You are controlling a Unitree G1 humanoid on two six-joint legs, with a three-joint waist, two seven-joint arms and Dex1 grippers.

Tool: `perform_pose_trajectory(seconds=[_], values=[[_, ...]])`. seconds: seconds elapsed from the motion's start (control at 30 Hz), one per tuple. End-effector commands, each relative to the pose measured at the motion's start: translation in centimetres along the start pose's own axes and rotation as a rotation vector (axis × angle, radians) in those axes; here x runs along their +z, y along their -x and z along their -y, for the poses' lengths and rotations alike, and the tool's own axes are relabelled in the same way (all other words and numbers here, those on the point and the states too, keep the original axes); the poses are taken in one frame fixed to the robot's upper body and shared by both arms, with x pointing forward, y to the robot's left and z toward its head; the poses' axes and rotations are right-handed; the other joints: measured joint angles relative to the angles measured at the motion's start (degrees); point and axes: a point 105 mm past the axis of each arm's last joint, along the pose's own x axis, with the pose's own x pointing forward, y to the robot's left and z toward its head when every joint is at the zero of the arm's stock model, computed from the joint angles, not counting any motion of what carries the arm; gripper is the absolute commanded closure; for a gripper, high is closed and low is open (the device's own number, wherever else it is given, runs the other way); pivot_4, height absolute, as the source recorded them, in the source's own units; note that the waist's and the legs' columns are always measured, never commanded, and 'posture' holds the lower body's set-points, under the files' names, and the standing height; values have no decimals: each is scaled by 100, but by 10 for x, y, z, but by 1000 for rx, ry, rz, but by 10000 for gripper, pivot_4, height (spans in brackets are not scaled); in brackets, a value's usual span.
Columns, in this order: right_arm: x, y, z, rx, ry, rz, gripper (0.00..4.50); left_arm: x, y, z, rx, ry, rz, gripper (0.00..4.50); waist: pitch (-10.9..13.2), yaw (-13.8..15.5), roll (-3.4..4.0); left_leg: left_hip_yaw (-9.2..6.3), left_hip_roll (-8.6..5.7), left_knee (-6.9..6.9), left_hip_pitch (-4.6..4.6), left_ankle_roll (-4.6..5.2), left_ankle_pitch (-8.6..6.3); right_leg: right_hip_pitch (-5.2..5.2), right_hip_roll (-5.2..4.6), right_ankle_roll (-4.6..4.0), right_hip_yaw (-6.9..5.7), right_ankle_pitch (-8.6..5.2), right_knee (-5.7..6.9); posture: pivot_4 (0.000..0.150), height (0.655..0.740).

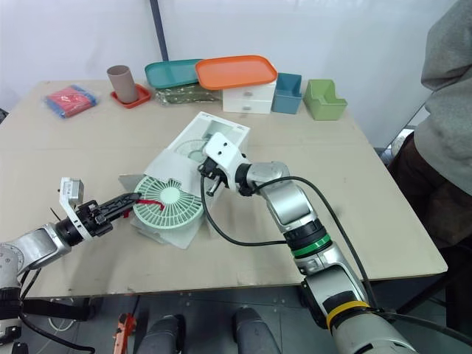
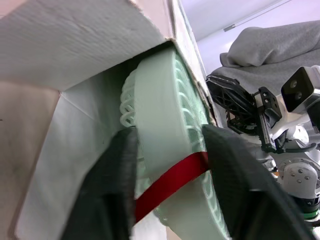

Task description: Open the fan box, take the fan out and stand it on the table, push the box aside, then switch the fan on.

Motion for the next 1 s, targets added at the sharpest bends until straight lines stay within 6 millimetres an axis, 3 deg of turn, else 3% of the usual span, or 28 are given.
perform_pose_trajectory(seconds=[0.03,0.27,0.7,0.87,1.0], values=[[-6,2,1,-12,-8,-20,45000,-2,-2,7,-25,4,-20,32648,0,1,0,-1,-1,1,1,0,0,2,-1,1,0,0,0,1500,7400],[-5,0,1,-10,-7,-17,45000,-11,6,4,1,33,-26,32648,-1,0,-1,-2,-1,7,4,0,1,7,-1,6,1,5,0,1500,7400],[0,-3,-1,-5,-7,7,45000,-32,42,19,23,104,-51,32648,-1,-11,-2,-1,2,5,5,0,0,5,-1,1,2,3,1,1500,7400],[0,-4,-1,-3,-5,6,45000,-48,52,23,43,114,-135,32648,-2,-15,-2,1,4,4,5,0,0,1,0,-6,2,-2,1,1500,7400],[0,-4,-2,-3,-7,9,45000,-47,57,23,57,114,-137,32648,-1,-13,-2,1,3,4,6,0,0,2,-1,-33,2,-16,1,1500,7400]])
